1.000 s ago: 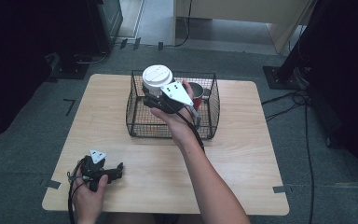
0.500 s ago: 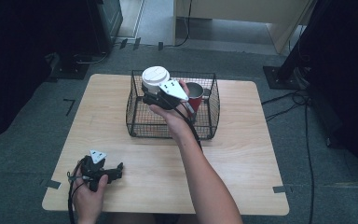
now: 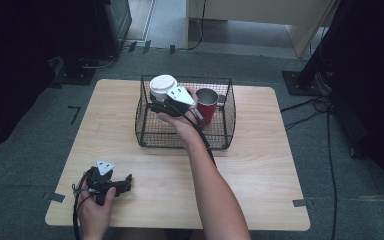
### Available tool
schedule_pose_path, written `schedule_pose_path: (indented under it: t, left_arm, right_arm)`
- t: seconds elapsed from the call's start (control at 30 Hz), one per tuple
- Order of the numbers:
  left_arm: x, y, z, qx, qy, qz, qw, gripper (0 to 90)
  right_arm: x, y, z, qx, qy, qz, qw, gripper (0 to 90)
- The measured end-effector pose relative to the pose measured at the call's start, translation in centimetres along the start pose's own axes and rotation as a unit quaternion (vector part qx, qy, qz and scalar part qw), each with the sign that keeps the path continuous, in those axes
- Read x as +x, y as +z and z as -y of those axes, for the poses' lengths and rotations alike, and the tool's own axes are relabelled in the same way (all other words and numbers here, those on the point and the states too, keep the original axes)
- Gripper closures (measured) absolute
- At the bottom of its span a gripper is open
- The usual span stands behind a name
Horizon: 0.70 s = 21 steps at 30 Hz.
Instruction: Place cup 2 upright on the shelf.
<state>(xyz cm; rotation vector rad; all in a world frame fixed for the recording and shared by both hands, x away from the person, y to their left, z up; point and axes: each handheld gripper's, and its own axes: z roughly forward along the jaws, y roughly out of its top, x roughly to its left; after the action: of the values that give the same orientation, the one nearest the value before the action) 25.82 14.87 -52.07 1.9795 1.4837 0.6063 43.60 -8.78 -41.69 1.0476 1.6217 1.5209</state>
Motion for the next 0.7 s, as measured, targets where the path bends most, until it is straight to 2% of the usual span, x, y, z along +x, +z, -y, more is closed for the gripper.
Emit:
schedule_pose_path:
  t: [0.23,0.37,0.6,0.7]
  left_arm:
    - [0.0,0.0,0.0,0.0,0.001,0.0,1.0,0.1]
    - [0.0,0.0,0.0,0.001,0.0,0.0,1.0,0.1]
    - [0.0,0.0,0.0,0.001,0.0,0.0,1.0,0.1]
    - [0.0,0.0,0.0,0.0,0.0,0.0,1.0,0.1]
  right_arm:
    - [0.3,0.5,1.0,0.024,-0.011,-0.009,0.9996,16.1]
    - [0.2,0.8,1.4,0.035,-0.025,-0.01,0.999,16.1]
    - [-0.2,1.0,2.1,0.055,-0.027,-0.009,0.9981,16.1]
    - [-0.1,1.0,2.4,0.062,-0.038,-0.013,0.9973,16.0]
